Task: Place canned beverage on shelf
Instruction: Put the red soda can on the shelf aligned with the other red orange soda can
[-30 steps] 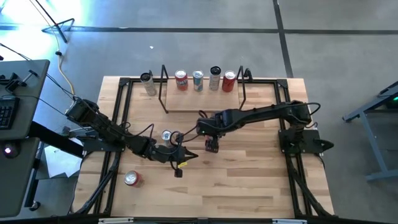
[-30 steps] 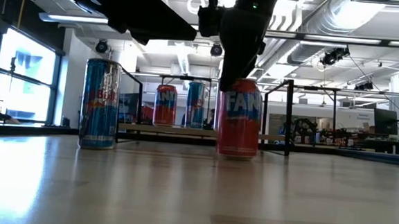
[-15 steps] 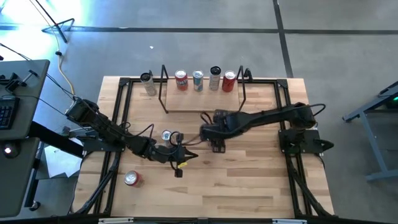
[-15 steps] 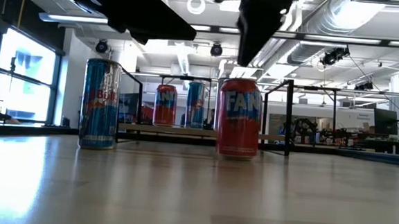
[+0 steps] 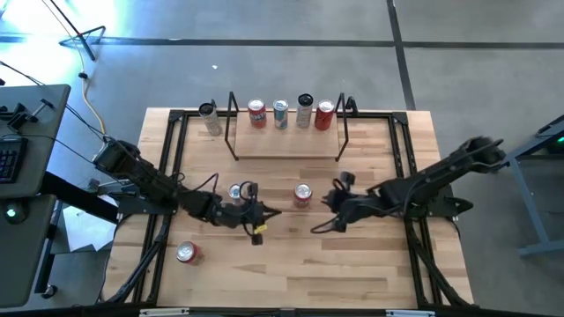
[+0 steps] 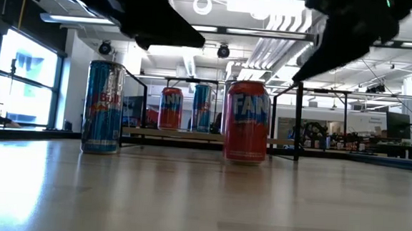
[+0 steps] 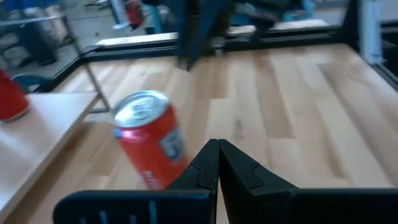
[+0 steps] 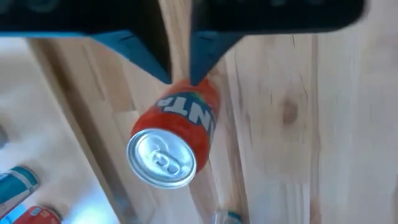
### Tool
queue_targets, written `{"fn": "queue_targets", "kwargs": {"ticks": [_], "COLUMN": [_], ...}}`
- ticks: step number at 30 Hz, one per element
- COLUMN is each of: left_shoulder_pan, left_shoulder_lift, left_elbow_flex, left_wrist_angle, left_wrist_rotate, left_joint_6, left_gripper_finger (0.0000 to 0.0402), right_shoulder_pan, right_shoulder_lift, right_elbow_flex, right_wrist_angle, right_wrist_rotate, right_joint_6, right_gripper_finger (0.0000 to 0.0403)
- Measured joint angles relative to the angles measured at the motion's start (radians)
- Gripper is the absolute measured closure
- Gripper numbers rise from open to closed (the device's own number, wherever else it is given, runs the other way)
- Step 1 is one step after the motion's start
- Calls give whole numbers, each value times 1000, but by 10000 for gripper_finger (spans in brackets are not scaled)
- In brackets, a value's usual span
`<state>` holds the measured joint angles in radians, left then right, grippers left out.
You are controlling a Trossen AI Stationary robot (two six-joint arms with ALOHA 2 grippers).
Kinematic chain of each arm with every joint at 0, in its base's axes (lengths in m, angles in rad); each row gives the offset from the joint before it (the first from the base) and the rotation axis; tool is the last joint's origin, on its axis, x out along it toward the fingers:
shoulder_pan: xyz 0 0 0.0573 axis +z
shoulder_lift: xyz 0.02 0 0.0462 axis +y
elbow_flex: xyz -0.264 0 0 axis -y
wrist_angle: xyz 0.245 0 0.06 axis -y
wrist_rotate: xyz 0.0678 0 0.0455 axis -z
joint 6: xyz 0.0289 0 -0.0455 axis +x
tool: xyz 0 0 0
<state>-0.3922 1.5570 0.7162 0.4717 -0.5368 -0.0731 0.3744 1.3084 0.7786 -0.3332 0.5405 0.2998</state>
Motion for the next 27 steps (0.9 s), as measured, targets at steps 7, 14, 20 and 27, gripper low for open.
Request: {"fn": "queue_targets", "kwargs": {"ticks": [7, 14, 20, 27], "left_shoulder_pan": [98, 143, 144, 159], "left_shoulder_lift": [0, 0, 0, 2], "left_elbow_flex": [21, 40, 40, 40], "left_wrist_angle": [-11, -61, -64, -70], "left_wrist_rotate": [153, 180, 116, 29], "left_joint_6": [-85, -83, -56, -29], "left_gripper_finger": [400, 336, 239, 142], "right_shoulder_pan": [-50, -138, -192, -218], "right_shoulder_lift": [12, 100, 215, 332], "right_elbow_flex": [-290, -356, -356, -312], "right_wrist_angle": [535, 750, 954, 1064], "right_wrist_rotate": [1, -76, -170, -216], "right_joint_6": [-47, -75, -133, -170], "right_gripper_finger": [378, 376, 376, 376]}}
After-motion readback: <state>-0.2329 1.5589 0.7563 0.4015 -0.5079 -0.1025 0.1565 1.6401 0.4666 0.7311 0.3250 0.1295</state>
